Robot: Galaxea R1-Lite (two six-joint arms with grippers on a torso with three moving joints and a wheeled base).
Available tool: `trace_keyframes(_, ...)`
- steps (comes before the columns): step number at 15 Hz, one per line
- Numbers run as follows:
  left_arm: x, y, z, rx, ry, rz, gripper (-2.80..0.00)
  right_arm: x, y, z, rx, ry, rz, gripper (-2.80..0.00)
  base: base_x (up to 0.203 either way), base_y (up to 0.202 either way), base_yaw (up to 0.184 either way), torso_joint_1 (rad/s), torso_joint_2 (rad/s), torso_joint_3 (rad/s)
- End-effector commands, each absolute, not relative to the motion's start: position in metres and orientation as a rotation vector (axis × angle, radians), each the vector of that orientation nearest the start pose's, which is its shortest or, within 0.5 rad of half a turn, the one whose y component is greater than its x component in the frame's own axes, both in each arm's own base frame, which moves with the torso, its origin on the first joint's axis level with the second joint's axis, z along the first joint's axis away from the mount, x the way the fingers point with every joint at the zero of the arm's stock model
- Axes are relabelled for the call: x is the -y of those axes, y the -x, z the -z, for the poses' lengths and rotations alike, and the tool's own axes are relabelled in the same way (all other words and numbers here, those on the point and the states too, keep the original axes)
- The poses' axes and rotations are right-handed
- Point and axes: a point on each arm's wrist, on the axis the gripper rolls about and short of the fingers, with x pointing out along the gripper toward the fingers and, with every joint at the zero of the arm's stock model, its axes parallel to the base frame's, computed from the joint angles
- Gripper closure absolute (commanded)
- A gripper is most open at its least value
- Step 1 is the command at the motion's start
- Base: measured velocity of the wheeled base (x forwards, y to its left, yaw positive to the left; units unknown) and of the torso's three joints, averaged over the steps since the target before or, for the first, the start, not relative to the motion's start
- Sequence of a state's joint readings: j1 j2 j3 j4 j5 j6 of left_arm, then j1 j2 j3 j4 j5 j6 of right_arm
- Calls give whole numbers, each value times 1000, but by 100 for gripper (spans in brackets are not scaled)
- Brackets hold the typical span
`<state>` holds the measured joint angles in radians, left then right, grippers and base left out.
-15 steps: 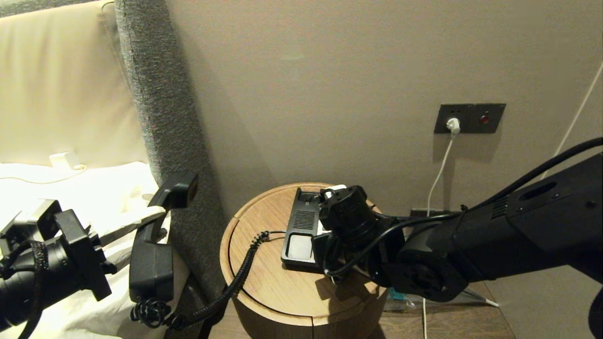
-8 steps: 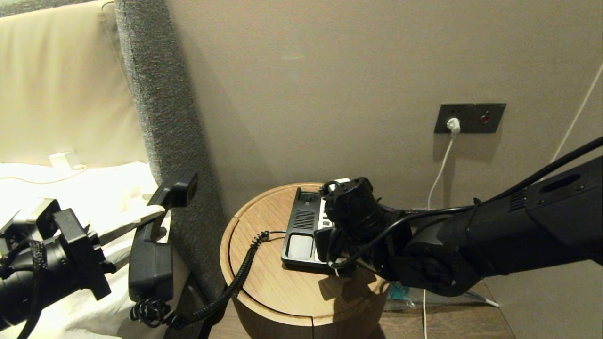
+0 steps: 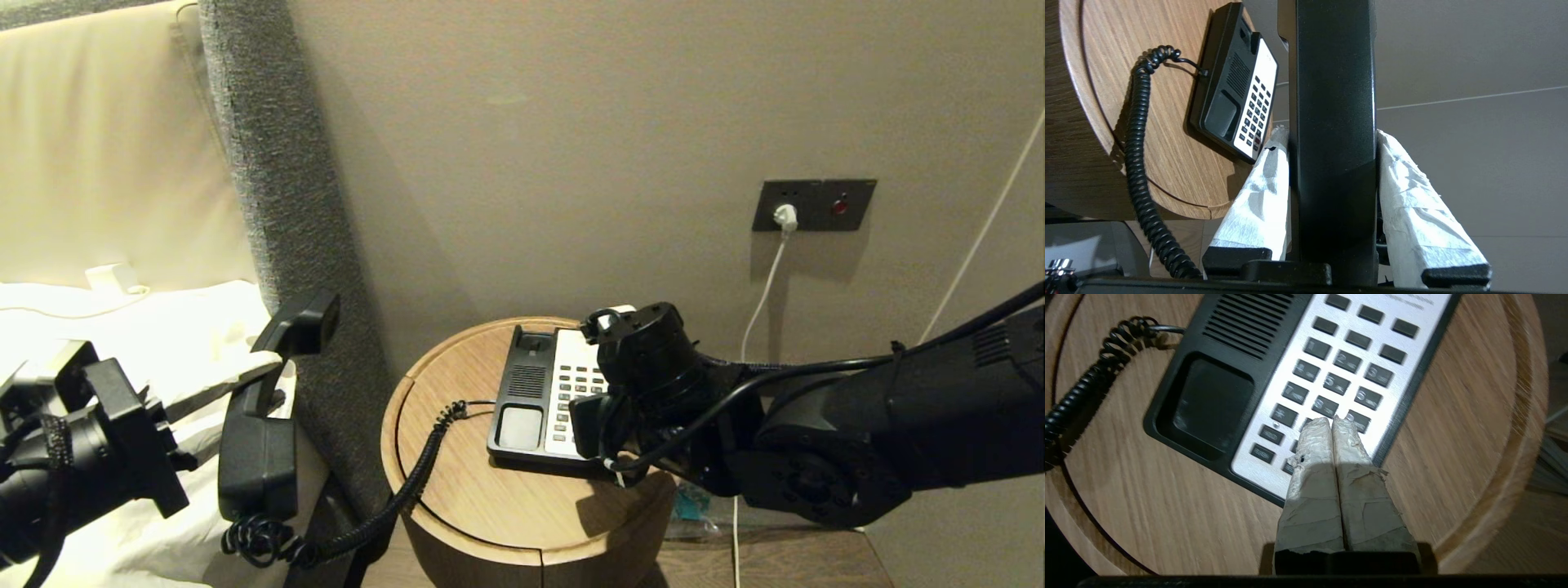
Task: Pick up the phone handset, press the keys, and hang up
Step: Dial the number
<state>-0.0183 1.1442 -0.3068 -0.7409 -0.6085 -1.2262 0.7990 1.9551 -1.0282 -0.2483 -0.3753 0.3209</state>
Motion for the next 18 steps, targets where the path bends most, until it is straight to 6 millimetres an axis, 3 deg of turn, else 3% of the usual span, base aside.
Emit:
trace_keyframes(1, 16, -145, -185, -464, 1216, 495, 0, -239, -252, -127, -612, 61, -292, 0, 0, 0, 0, 0, 0, 0)
trace_keyframes(13, 16, -143, -188, -450, 1211, 505, 0, -238, -252, -108, -654, 116, -290, 0, 0, 0, 0, 0, 0, 0)
trace_keyframes(18, 16, -146, -182, -468, 1196, 492, 0, -239, -253, -113, -642, 99, -290, 0, 0, 0, 0, 0, 0, 0)
